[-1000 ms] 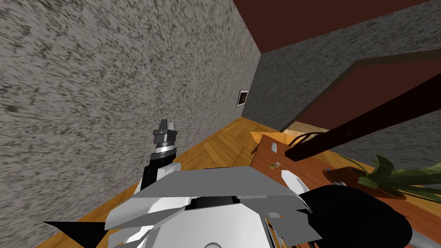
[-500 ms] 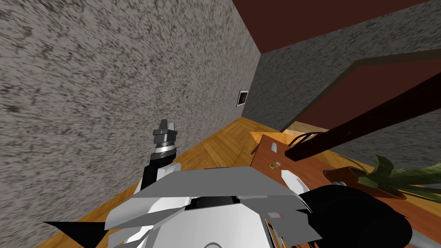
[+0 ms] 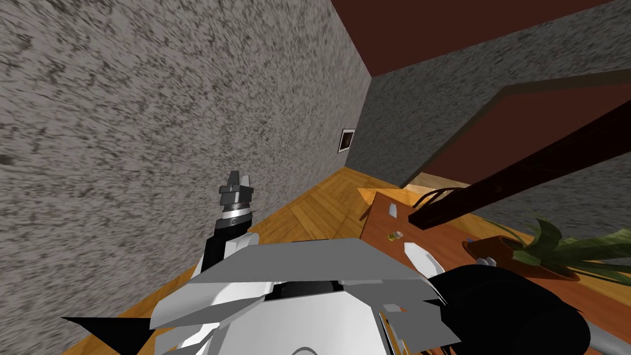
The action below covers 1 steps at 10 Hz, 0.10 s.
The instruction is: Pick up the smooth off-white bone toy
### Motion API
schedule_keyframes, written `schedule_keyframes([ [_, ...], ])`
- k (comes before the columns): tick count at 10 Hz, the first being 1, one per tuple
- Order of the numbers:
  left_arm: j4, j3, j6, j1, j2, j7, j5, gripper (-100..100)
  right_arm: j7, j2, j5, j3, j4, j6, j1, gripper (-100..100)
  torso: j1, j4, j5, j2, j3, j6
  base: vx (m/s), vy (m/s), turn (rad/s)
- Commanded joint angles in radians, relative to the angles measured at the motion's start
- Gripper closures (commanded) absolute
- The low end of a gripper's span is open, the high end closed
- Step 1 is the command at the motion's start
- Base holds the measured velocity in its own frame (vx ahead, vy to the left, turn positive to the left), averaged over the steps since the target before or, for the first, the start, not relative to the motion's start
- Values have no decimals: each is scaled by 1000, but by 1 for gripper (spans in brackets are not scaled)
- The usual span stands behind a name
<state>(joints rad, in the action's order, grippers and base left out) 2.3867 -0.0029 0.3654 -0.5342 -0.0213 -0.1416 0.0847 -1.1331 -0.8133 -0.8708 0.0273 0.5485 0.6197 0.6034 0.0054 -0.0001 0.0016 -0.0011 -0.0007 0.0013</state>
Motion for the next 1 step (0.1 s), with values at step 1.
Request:
schedule_keyframes([
  [1,0,0,0,0,0,0,0,0,0,0,0,0,0,0,0,0,0,0,0,0,0,0,2,5,-1],
])
